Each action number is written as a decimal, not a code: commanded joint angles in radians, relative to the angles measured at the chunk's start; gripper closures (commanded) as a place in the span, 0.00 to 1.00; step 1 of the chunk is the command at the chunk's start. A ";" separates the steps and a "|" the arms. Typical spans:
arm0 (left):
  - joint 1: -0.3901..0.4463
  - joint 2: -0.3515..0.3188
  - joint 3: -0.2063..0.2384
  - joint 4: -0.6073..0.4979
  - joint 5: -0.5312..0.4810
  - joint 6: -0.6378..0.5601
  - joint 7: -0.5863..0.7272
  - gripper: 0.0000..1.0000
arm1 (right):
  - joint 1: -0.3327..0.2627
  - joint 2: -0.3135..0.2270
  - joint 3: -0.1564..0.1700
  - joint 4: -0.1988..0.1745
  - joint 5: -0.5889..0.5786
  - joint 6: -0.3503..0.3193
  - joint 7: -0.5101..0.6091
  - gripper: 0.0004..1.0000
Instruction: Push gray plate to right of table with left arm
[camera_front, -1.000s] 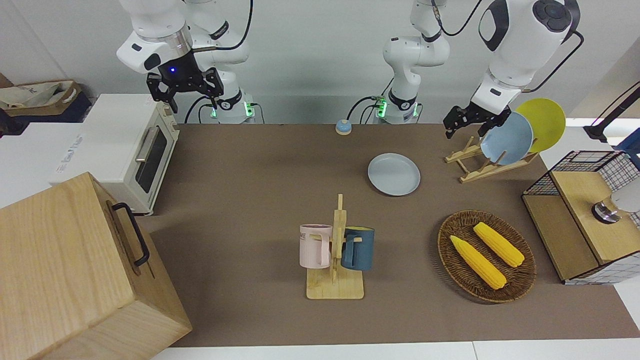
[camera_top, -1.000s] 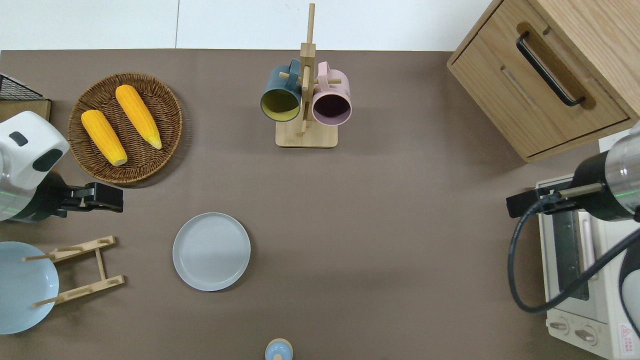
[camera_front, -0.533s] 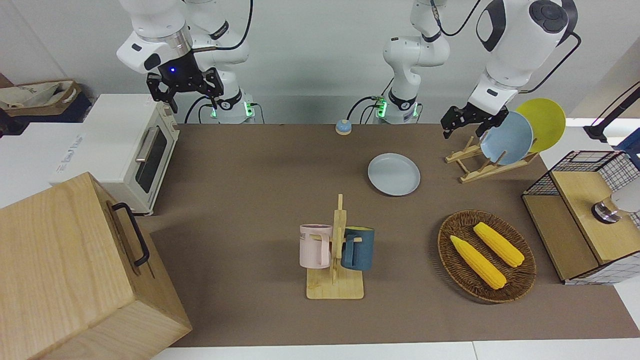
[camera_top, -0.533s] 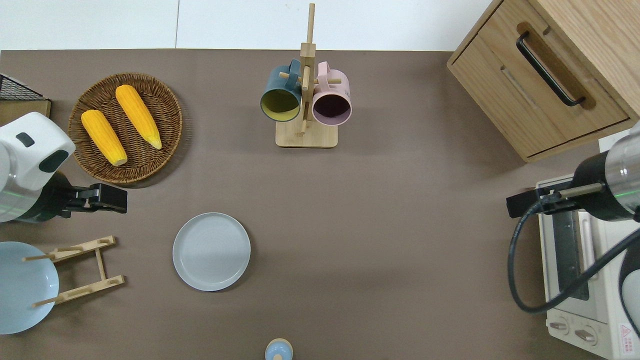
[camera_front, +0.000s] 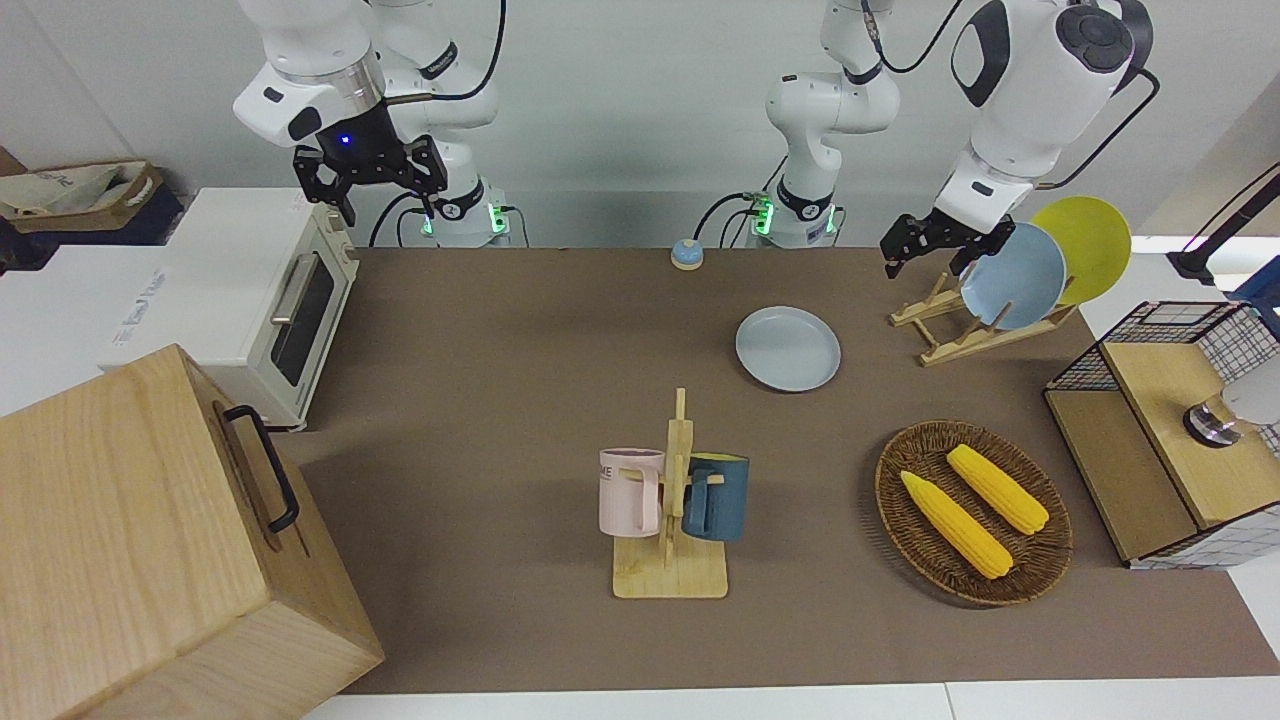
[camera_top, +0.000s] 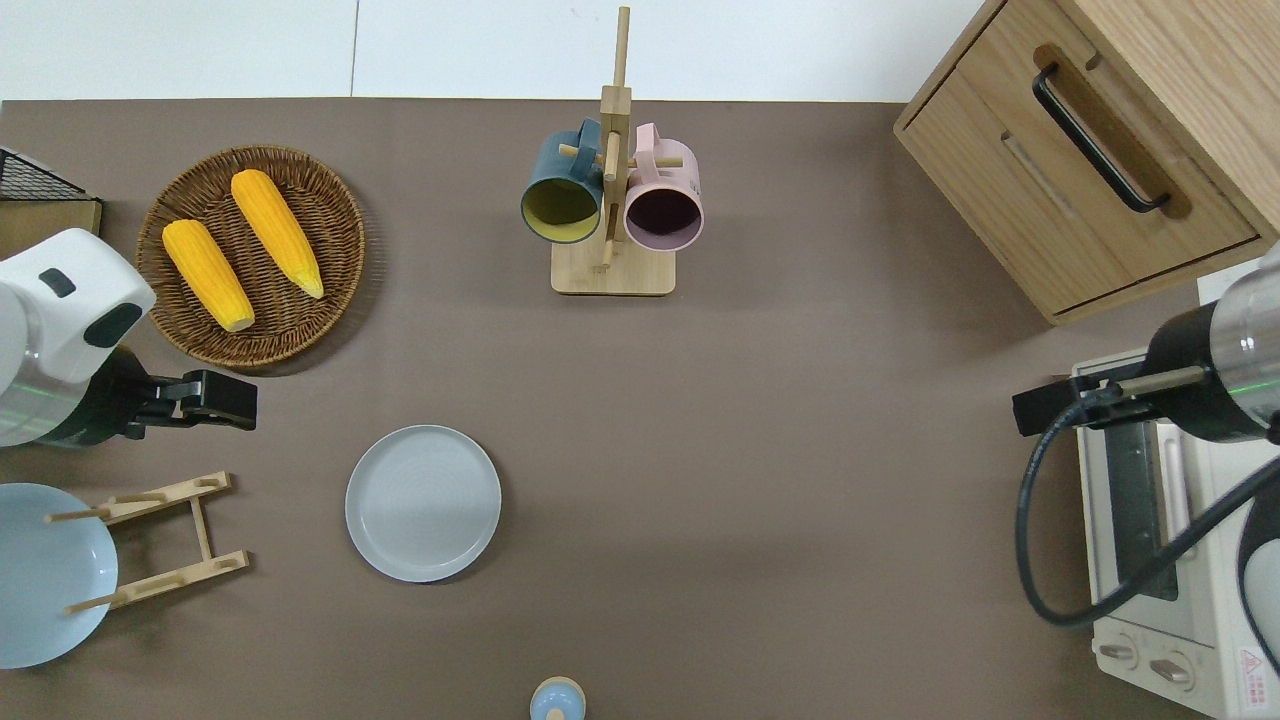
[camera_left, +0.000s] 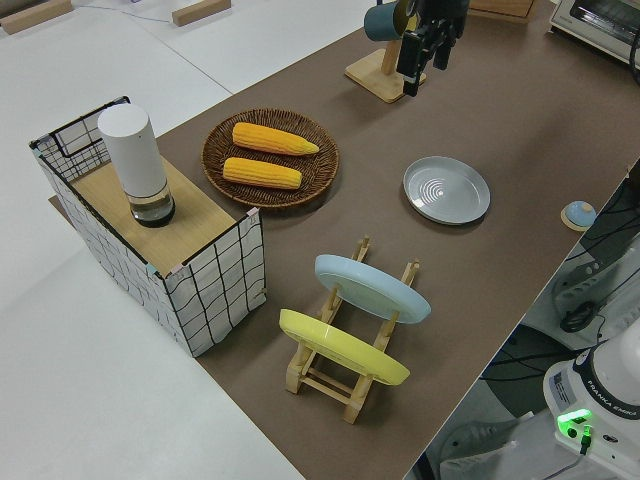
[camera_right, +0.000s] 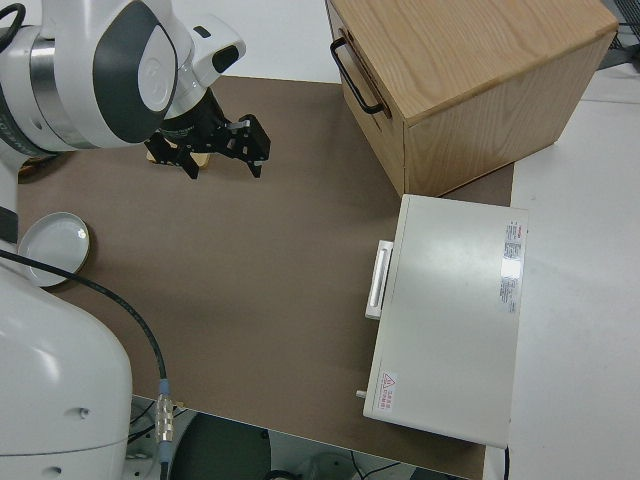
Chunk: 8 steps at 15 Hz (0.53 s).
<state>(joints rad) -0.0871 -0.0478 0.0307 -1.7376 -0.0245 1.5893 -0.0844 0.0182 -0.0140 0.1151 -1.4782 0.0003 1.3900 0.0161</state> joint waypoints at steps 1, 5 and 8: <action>-0.002 -0.055 0.008 -0.100 0.000 0.053 0.008 0.00 | -0.020 -0.003 0.017 0.009 0.006 -0.016 0.013 0.02; 0.003 -0.136 0.008 -0.262 0.008 0.170 0.008 0.00 | -0.020 -0.003 0.017 0.009 0.004 -0.016 0.013 0.02; 0.006 -0.165 0.008 -0.368 0.008 0.244 0.005 0.00 | -0.020 -0.003 0.017 0.009 0.006 -0.016 0.013 0.02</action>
<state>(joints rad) -0.0851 -0.1296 0.0361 -1.9497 -0.0238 1.7404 -0.0844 0.0182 -0.0140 0.1151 -1.4782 0.0003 1.3900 0.0161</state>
